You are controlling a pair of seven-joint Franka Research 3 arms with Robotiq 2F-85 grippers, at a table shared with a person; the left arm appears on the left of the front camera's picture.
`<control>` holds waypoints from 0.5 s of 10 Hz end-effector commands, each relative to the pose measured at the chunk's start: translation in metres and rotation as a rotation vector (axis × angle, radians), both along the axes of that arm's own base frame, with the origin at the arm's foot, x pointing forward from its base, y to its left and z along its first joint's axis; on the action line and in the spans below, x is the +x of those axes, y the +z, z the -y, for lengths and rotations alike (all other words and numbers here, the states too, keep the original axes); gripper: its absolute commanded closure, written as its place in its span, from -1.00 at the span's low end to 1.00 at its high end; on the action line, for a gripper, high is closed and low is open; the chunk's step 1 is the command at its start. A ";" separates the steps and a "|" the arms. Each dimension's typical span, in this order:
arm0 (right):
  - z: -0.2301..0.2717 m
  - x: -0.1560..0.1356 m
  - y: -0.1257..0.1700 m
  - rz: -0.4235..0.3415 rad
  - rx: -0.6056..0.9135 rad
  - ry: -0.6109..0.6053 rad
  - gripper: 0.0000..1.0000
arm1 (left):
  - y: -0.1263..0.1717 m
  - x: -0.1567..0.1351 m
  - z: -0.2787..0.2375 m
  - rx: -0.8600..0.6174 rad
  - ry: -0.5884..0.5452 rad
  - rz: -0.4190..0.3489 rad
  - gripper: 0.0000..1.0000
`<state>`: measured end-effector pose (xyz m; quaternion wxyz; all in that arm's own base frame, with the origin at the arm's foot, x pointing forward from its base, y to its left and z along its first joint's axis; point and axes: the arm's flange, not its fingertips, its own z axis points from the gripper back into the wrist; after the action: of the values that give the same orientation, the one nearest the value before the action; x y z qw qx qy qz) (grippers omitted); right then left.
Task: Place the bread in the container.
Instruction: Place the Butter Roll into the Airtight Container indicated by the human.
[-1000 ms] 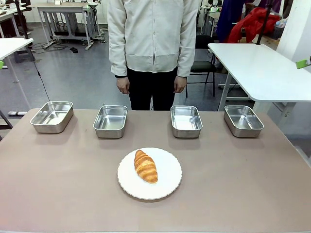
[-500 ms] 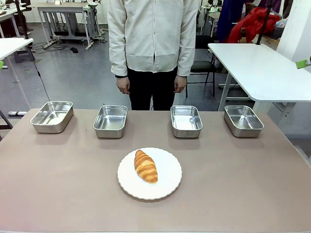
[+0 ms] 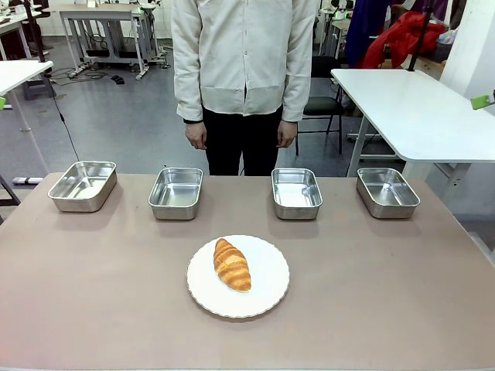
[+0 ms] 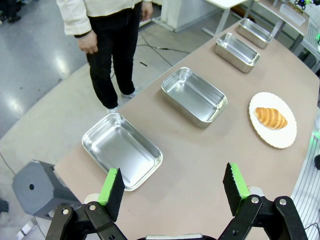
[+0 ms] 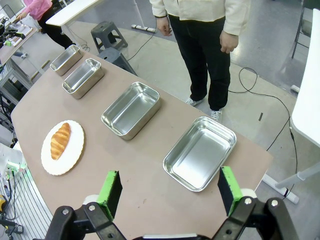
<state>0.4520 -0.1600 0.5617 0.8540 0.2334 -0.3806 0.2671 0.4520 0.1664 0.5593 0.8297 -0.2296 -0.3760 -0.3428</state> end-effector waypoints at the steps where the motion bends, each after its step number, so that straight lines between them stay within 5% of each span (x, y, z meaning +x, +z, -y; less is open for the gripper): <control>1: 0.000 0.001 0.000 0.012 0.009 0.006 -1.00 | 0.001 0.000 0.000 -0.003 -0.005 0.004 -1.00; 5: 0.000 0.001 0.000 0.012 0.009 0.006 -1.00 | 0.001 0.000 0.000 -0.003 -0.005 0.004 -1.00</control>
<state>0.4520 -0.1600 0.5617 0.8540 0.2334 -0.3806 0.2671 0.4520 0.1664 0.5593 0.8297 -0.2296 -0.3759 -0.3428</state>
